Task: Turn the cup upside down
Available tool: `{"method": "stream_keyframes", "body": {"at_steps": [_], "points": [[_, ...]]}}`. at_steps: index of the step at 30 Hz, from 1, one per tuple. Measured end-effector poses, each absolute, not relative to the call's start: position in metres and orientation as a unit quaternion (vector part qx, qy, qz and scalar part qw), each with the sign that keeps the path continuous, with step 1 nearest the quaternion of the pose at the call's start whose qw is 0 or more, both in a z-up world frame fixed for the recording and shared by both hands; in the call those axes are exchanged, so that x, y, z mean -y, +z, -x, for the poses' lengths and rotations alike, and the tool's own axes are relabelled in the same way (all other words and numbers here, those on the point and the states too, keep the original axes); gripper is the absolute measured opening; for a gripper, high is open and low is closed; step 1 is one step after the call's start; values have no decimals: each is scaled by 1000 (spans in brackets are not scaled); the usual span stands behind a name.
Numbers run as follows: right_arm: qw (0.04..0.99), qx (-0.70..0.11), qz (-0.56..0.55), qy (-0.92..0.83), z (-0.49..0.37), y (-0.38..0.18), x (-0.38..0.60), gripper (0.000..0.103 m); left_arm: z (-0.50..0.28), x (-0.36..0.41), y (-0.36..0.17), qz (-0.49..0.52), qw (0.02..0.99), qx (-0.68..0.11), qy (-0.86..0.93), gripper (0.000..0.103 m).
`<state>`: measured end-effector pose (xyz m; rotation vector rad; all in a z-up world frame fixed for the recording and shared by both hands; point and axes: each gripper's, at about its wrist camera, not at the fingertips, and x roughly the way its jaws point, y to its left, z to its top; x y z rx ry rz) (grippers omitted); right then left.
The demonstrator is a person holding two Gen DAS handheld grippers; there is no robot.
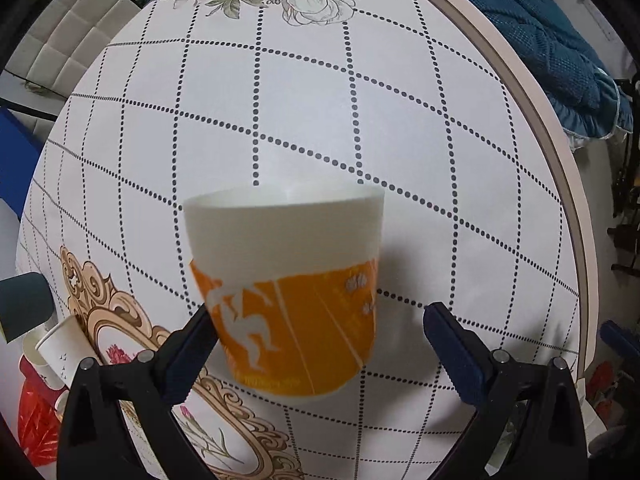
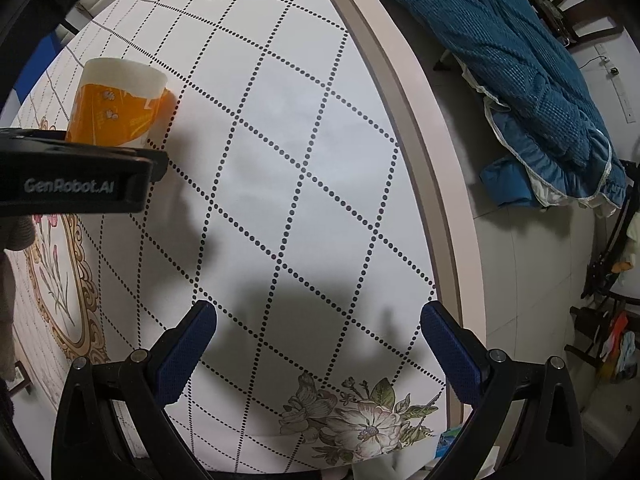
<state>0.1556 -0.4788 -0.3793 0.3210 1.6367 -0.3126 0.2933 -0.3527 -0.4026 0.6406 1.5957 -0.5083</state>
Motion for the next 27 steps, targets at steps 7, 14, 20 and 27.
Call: {"method": "stream_keyframes", "body": {"at_steps": [7,14,20,27], "points": [[660,-723,-144,-144,-154,-379,478,103,-299,353,-412,-268,636,-687,-227,69],[657,-726,-145,-143,-151,-379,474,103,-310,340,-403,-250,654,-677,-227,68],[656,-728,-140,-140,-151,-377,468,103,-300,319,-386,-233,664,-674,-222,68],[661,-727,-134,-129,-151,-369,448,103,-298,291,-352,-200,676,-678,-210,68]]}}
